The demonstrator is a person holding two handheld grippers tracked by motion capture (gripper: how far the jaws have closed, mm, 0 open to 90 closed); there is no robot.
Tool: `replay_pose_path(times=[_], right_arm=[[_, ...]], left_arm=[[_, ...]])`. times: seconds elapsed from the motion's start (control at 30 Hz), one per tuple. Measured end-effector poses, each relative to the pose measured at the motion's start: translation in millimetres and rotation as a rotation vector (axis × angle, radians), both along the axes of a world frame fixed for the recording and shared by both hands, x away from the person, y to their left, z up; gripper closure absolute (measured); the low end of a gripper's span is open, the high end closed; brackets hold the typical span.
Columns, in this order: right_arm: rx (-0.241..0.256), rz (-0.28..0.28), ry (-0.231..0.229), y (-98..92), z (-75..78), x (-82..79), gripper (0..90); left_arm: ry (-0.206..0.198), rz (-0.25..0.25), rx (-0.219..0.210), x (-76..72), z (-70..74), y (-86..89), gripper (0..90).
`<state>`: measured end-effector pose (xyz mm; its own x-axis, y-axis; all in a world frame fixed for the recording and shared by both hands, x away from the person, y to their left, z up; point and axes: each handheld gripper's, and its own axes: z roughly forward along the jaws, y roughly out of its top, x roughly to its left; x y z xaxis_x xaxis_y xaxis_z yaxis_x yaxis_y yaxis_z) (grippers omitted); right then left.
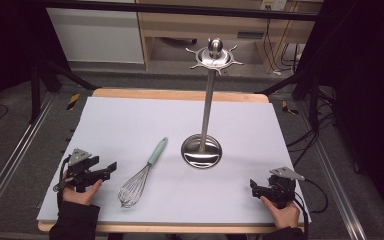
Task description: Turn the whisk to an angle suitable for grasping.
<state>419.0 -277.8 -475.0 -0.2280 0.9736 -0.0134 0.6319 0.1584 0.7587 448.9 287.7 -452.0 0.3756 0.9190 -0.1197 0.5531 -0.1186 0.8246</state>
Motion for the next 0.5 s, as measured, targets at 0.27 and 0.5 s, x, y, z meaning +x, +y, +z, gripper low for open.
replay_pose_path(times=[0.27, 0.5], right_arm=[[0.007, 0.009, 0.013, 1.4, -0.2, -1.2, 7.3], [0.009, 0.013, 0.016, 3.2, -0.2, -1.5, 7.2]], left_arm=[[0.006, -0.031, -0.008, -2.8, 5.9, -4.9, 27.7], [0.002, -0.068, -0.003, -4.2, 15.0, -12.6, 27.6]])
